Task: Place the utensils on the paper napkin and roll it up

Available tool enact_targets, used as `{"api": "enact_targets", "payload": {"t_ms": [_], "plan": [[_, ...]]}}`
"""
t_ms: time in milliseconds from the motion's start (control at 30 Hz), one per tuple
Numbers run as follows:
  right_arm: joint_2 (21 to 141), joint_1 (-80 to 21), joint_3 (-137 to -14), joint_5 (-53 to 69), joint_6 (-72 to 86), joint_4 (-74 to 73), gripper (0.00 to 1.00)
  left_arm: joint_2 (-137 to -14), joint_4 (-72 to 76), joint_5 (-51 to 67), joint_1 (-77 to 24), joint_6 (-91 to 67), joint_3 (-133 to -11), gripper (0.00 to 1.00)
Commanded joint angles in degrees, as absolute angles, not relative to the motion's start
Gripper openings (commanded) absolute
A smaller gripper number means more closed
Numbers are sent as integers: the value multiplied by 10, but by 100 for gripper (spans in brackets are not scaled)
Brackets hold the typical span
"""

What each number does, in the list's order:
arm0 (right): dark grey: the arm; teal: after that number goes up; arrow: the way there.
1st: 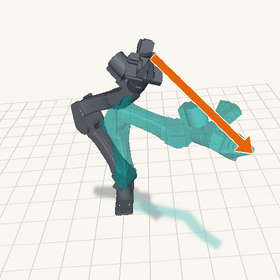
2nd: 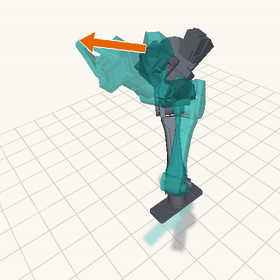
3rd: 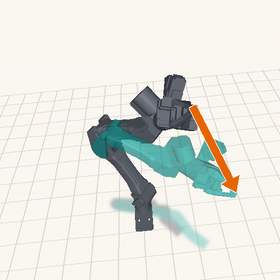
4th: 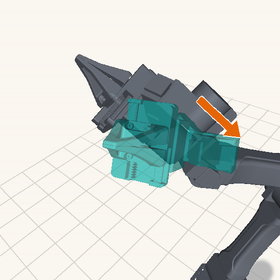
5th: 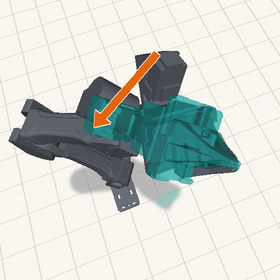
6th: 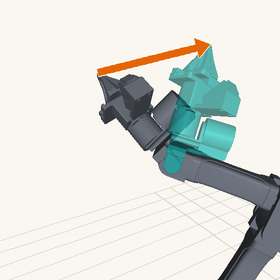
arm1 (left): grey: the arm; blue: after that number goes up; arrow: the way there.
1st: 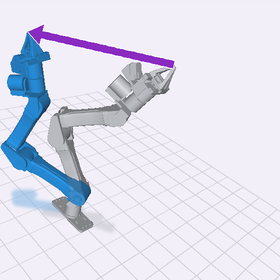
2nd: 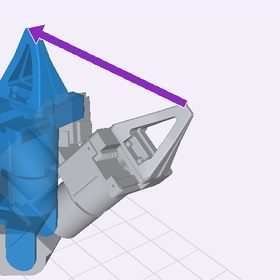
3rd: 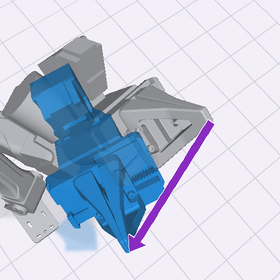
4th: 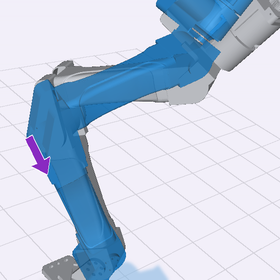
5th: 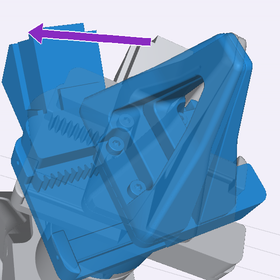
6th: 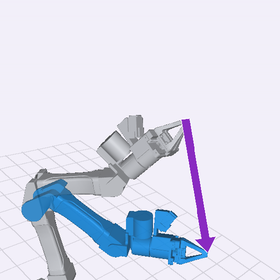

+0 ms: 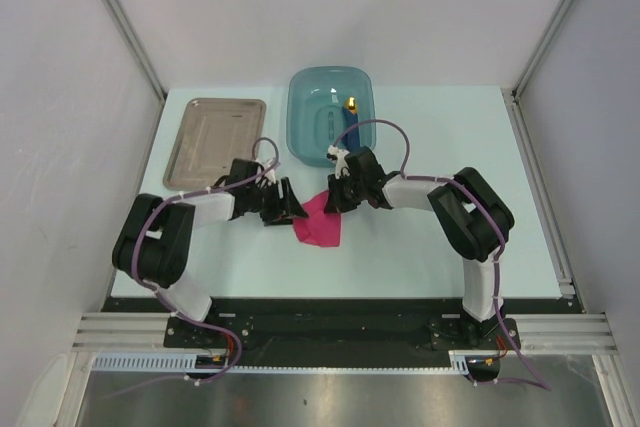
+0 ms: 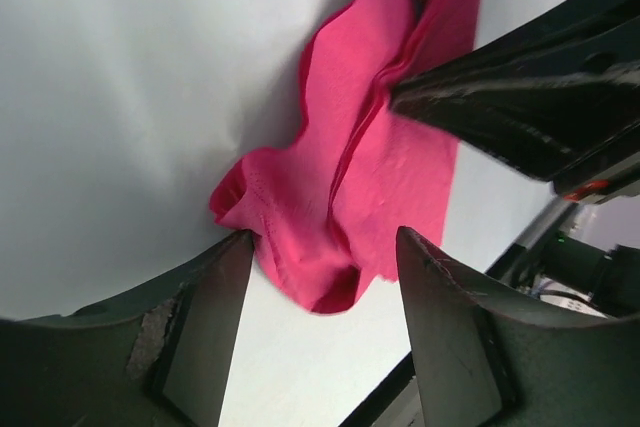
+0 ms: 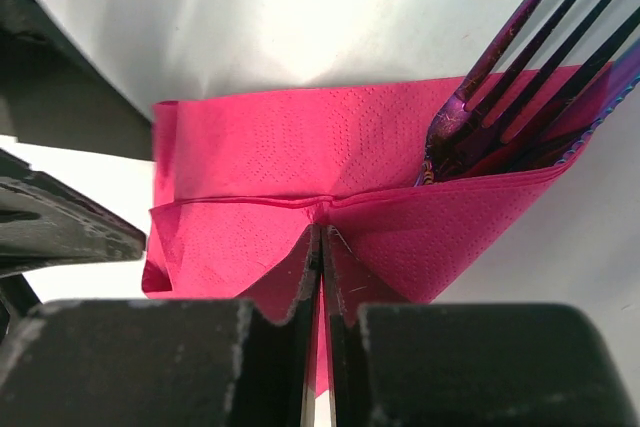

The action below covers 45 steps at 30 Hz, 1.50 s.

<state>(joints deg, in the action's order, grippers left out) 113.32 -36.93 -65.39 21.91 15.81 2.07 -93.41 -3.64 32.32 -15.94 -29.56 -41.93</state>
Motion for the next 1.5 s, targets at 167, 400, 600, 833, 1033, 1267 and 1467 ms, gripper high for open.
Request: {"api": "enact_targets", "payload": {"t_ms": [167,400,600,833,1033,1267,1467], "plan": [[1160,-364,-630,165,141,-5,6,-1012,45,338,-181,-286,-441,70],[1160,-360,-628,166,141,-5,6,-1029,55,328,-171,-239,-462,76],[1162,-359,-628,173,147,15,6,-1078,55,408,-170,-210,-495,77],[1166,-359,-631,167,143,12,6,-1071,14,463,-161,-191,-491,71],[1167,-358,-626,166,156,22,5,-1036,-5,486,-127,-227,-446,71],[1165,-359,-620,166,159,25,5,-1016,68,513,-121,-255,-411,74],[1165,-361,-618,164,165,30,4,-1035,157,527,-122,-336,-403,61]]}}
